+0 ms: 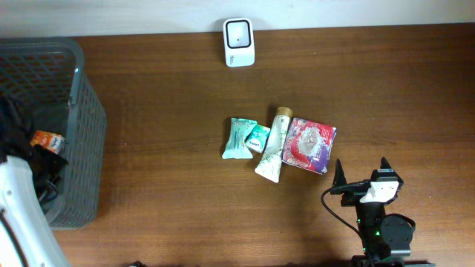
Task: Scan the item barcode
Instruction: 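Reach down and grasp the orange box with the left gripper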
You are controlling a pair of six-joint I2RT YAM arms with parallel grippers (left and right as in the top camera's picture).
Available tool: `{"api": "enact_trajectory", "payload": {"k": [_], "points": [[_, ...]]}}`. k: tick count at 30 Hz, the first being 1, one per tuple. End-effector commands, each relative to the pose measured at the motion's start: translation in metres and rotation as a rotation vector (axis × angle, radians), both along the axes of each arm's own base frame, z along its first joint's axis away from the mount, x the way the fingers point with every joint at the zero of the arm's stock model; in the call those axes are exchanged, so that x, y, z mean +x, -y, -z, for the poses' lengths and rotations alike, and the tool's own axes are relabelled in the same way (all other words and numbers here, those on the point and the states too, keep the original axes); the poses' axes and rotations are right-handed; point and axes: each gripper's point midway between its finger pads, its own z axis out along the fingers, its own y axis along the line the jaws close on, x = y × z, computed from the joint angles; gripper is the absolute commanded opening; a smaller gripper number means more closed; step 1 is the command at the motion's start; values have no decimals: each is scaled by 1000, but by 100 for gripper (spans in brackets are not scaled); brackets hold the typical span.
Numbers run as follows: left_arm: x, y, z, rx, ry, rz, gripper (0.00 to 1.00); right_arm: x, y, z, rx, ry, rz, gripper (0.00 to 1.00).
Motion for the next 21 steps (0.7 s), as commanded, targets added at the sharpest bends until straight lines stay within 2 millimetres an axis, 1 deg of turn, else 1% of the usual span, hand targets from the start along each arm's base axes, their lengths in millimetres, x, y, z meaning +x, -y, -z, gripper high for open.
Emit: {"api": "enact_trajectory", "payload": {"k": [1, 2, 4, 7, 8, 11, 14, 15, 18, 21], "points": [[-11, 12, -9, -5, 59, -8, 0, 0, 2, 3, -3, -4, 8, 99], [-15, 14, -12, -1, 66, -8, 0, 0, 2, 3, -3, -4, 8, 99], [-15, 11, -16, 23, 83, -13, 0, 0, 2, 3, -3, -4, 8, 99], [-12, -8, -20, 120, 114, -122, 0, 0, 2, 3, -3, -4, 8, 99], [-13, -9, -17, 123, 115, -158, 0, 0, 2, 3, -3, -4, 8, 98], [-20, -5, 1, 96, 61, -171, 0, 0, 2, 3, -3, -4, 8, 99], [-36, 4, 25, 49, -34, -193, 0, 0, 2, 3, -3, -4, 8, 99], [-39, 6, 28, 42, -49, -195, 0, 0, 2, 3, -3, -4, 8, 98], [-46, 11, 27, 28, -65, -194, 0, 0, 2, 3, -3, -4, 8, 99], [-61, 19, 14, 48, -19, -195, 0, 0, 2, 3, -3, -4, 8, 99]]}}
